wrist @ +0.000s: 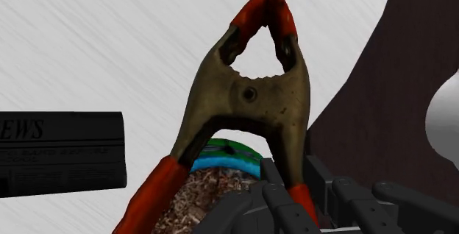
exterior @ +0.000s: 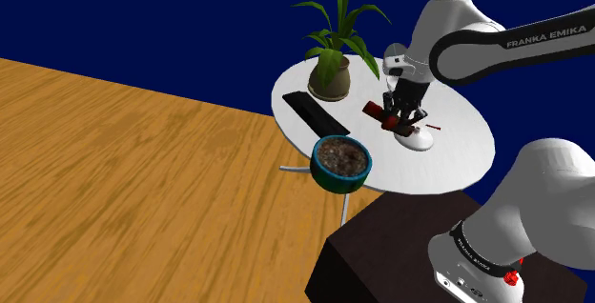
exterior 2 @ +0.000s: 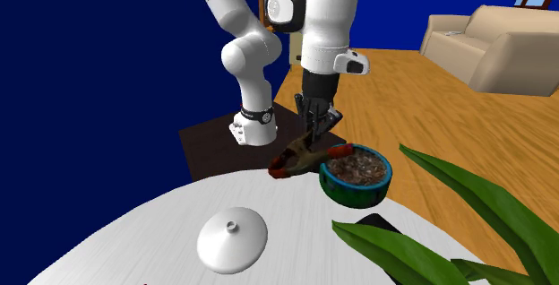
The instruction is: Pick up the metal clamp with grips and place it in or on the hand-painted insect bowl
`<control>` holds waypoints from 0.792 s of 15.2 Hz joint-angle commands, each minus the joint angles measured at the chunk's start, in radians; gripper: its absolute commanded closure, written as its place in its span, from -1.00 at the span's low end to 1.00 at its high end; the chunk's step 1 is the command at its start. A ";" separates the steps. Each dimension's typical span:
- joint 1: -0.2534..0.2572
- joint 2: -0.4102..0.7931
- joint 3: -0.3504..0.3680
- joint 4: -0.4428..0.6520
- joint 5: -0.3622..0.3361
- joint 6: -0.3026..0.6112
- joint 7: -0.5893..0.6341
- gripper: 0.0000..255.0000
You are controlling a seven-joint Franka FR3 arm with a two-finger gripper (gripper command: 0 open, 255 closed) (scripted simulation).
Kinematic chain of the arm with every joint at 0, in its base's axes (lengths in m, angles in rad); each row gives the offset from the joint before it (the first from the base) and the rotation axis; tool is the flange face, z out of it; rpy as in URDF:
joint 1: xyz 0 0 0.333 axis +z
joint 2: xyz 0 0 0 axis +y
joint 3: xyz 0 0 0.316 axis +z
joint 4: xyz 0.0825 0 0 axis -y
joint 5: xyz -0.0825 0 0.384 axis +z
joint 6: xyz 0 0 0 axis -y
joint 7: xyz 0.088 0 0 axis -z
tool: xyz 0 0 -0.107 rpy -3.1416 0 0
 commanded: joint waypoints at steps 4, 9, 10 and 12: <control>0.107 0.106 0.062 0.066 0.093 0.032 0.090 1.00; 0.205 0.245 0.107 0.172 0.186 0.059 0.154 1.00; 0.216 0.264 0.113 0.188 0.198 0.061 0.160 1.00; 0.217 0.282 0.107 0.174 0.201 0.092 0.156 1.00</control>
